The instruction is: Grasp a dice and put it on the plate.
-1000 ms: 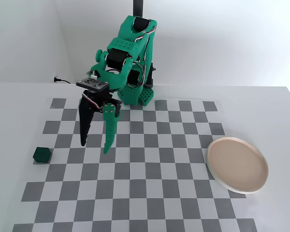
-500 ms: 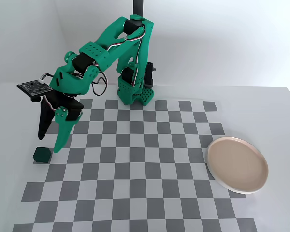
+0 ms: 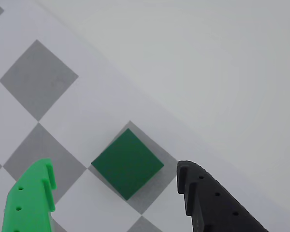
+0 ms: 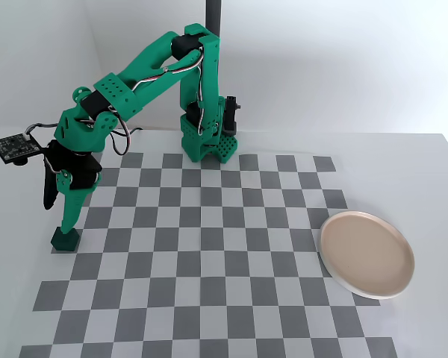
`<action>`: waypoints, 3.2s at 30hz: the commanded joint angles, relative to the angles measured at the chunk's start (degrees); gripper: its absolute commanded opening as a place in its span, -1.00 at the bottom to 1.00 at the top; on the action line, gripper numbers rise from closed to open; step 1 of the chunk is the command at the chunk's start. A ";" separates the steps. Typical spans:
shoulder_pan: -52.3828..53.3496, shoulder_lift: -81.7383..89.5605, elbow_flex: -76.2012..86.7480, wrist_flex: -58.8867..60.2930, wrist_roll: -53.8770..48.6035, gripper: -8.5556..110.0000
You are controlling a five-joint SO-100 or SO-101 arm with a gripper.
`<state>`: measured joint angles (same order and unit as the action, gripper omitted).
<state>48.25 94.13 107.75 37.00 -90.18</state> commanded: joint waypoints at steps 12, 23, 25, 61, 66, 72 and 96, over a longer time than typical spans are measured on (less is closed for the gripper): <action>-3.34 -5.71 -9.76 -1.23 2.81 -0.43; -1.67 -13.45 -17.67 -0.26 3.78 -0.43; -1.05 -14.59 -18.46 -0.79 3.34 -0.43; -3.87 -19.34 -20.21 6.42 -3.08 -0.41; -4.04 -18.28 -17.14 4.04 -4.57 -0.42; -4.48 -15.91 -10.90 -1.67 -5.71 -0.44; -6.06 -14.50 -9.32 -2.20 -3.34 -0.93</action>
<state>43.86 71.54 99.14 34.19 -94.66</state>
